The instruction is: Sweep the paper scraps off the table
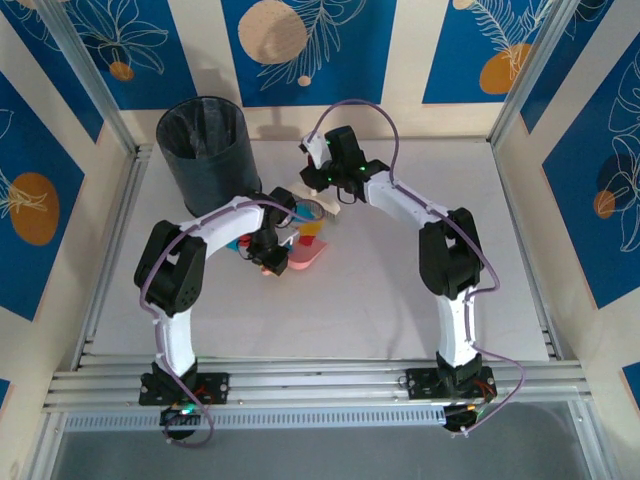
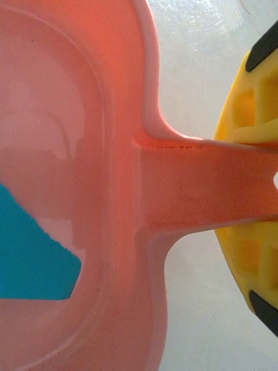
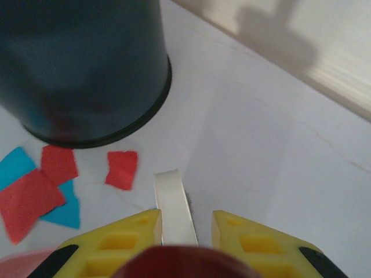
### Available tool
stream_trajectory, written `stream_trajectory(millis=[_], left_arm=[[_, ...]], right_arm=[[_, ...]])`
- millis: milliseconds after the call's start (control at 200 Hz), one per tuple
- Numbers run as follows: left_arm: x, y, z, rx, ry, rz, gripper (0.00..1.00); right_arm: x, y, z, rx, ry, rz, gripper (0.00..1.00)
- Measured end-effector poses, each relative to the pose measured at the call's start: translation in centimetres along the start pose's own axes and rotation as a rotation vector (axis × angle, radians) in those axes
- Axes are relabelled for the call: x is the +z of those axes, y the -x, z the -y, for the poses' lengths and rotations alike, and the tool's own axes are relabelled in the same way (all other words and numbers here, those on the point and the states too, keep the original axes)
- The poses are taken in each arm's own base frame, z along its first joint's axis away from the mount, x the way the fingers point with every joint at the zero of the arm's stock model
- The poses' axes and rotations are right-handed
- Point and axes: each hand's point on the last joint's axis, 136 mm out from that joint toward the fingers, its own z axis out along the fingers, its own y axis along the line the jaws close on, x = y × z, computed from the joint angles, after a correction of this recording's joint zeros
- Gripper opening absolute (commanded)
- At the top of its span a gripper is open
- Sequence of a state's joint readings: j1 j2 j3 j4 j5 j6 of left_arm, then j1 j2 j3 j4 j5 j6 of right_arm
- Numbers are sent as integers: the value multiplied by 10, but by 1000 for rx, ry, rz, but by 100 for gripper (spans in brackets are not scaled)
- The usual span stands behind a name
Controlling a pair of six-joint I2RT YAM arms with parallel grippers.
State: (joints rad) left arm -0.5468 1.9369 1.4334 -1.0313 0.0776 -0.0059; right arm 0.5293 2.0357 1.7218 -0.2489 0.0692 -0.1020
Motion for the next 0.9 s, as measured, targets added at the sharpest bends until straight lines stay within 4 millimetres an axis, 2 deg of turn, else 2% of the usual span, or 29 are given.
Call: stream_trajectory(millis=[200, 440, 700, 900], left_arm=[[0, 1, -1, -16, 0, 4, 0], [0, 1, 0, -17, -3, 6, 0], [-1, 2, 1, -18, -15, 9, 0], [-3, 7, 2, -11, -18, 34, 0]], right_arm=[[-10, -11, -16, 23, 21, -25, 0], [-26, -19, -24, 64, 30, -49, 0], [-40, -15, -33, 88, 39, -47, 0], [-49, -7, -28, 116, 1, -23, 0]])
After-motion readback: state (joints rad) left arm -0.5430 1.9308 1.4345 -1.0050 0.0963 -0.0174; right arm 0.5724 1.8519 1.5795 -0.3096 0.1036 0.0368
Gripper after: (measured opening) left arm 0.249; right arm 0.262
